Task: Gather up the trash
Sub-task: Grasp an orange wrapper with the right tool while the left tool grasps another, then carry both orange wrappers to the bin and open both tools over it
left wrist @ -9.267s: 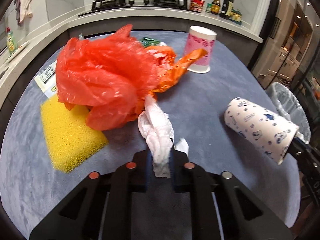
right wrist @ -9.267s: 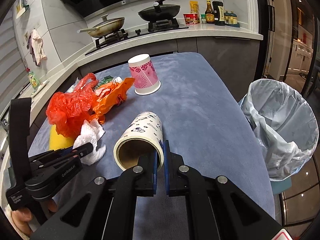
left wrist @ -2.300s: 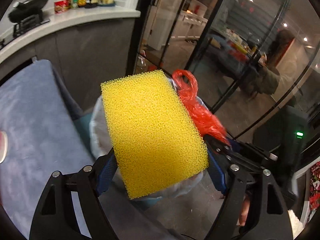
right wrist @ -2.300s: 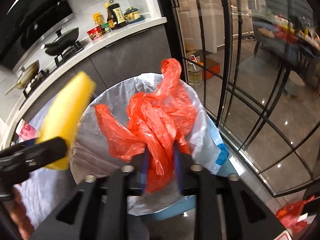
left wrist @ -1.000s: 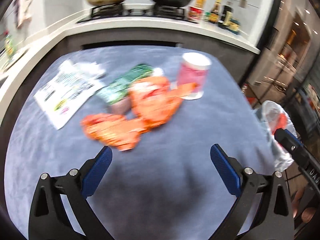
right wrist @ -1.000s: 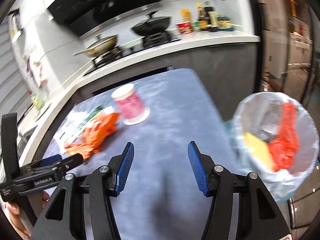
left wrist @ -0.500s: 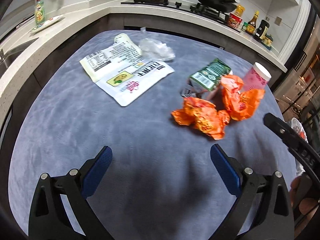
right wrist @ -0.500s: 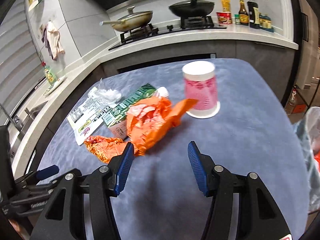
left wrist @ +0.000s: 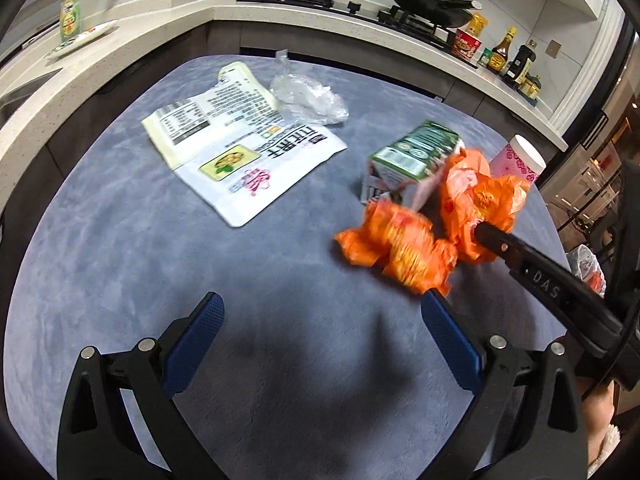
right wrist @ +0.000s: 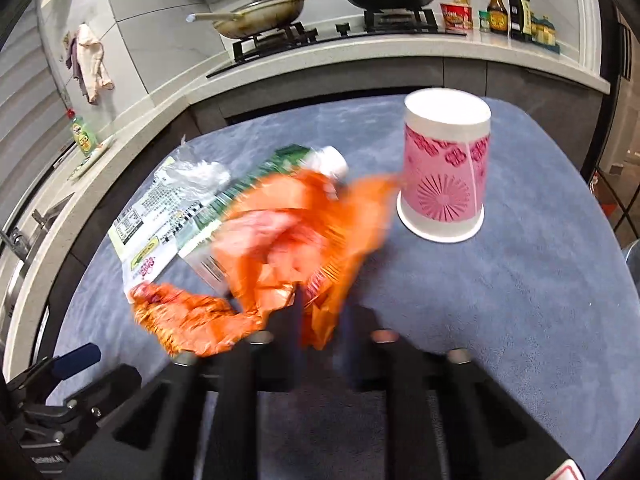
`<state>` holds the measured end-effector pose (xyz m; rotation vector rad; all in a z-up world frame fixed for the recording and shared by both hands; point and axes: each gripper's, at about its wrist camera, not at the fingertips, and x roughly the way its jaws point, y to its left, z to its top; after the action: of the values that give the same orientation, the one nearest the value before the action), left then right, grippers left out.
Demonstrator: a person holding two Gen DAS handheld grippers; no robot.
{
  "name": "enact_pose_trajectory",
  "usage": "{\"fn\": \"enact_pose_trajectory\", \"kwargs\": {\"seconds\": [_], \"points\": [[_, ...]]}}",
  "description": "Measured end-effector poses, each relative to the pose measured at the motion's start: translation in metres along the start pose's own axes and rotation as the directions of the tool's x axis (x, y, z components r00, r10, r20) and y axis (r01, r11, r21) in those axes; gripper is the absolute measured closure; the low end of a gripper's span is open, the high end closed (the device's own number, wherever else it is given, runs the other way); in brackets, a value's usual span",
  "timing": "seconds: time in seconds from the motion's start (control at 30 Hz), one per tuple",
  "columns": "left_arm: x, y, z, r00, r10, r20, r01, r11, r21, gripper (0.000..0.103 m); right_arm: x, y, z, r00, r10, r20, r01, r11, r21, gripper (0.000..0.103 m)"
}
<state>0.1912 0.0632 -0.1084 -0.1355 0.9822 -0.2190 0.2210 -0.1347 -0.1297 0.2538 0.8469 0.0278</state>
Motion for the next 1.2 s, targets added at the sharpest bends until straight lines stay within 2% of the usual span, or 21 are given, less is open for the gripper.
{"fn": "enact_pose_trajectory", "kwargs": {"seconds": [0.33, 0.47, 0.5, 0.67, 0.73, 0.87, 1.2], "points": [[0.030, -0.036, 0.021, 0.999, -0.039, -0.008, 0.040, 0.997, 0.061, 0.007, -0.053, -0.023, -0.006, 0.993, -0.060, 0.103, 0.060, 0.998, 0.002, 0.093], [0.048, -0.047, 0.025, 1.000, -0.020, -0.024, 0.022, 0.998, 0.060, 0.008, -0.071, -0.041, -0.012, 0.991, -0.072, 0.110, 0.069, 0.997, 0.032, 0.093], [0.050, -0.048, 0.025, 0.999, -0.024, -0.028, 0.026, 0.998, 0.060, 0.009, -0.074, -0.046, -0.014, 0.992, -0.073, 0.106, 0.069, 0.997, 0.040, 0.093], [0.048, -0.051, 0.019, 0.998, -0.050, -0.043, 0.052, 0.997, 0.059, 0.036, -0.086, -0.059, -0.024, 0.992, -0.076, 0.105, 0.070, 0.995, 0.066, 0.093], [0.044, -0.052, 0.017, 0.998, -0.051, -0.043, 0.053, 0.997, 0.064, 0.043, -0.090, -0.063, -0.028, 0.992, -0.075, 0.106, 0.067, 0.995, 0.075, 0.093], [0.030, -0.056, 0.012, 0.998, -0.052, -0.018, 0.053, 0.995, 0.088, 0.046, -0.094, -0.069, -0.034, 0.991, -0.076, 0.107, 0.066, 0.993, 0.093, 0.093], [-0.012, -0.089, 0.002, 0.993, -0.114, 0.017, 0.110, 0.981, 0.159, 0.049, -0.118, -0.084, -0.045, 0.987, -0.089, 0.133, 0.072, 0.989, 0.129, 0.093]]}}
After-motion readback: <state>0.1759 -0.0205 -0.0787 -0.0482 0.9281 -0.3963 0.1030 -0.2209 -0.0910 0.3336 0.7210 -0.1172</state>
